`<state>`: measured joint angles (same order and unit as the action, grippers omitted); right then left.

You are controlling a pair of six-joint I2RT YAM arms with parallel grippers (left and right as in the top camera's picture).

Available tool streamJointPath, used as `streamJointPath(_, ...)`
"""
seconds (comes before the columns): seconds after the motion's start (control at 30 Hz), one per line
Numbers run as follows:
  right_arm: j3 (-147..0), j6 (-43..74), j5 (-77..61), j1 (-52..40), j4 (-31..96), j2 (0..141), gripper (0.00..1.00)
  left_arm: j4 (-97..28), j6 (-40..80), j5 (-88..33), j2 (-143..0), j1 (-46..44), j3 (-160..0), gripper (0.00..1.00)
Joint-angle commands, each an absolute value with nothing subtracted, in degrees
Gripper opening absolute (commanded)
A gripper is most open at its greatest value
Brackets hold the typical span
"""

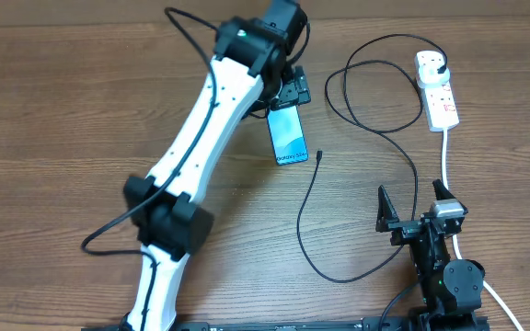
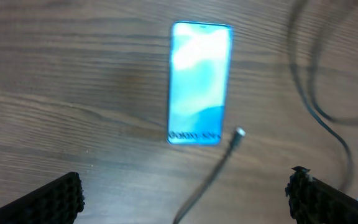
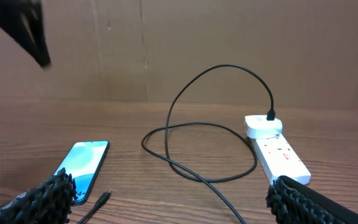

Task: Plug charger to phone and switch on socket
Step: 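Open the left gripper and reach it forward over the smartphone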

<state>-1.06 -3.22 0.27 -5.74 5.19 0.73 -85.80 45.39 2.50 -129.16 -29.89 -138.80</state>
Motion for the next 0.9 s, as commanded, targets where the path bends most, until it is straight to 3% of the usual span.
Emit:
streamJointPath(0.0,-0.4,-3.2,0.4,-6.0,4.8,0.2,1.0,-84.8,51.6,6.1,-134.1,-30.8,-140.0,1.0)
streamJointPath(0.5,-0.4,-3.2,0.4,-6.0,4.8,0.2,1.0,-71.5,47.5,3.7,-143.6,-31.4,-139.9,1.0)
streamJointPath(0.87,-0.4,-3.2,0.4,-6.0,4.8,0.2,1.0,-71.7,47.0,6.0,-146.6,-32.0,-139.7,1.0)
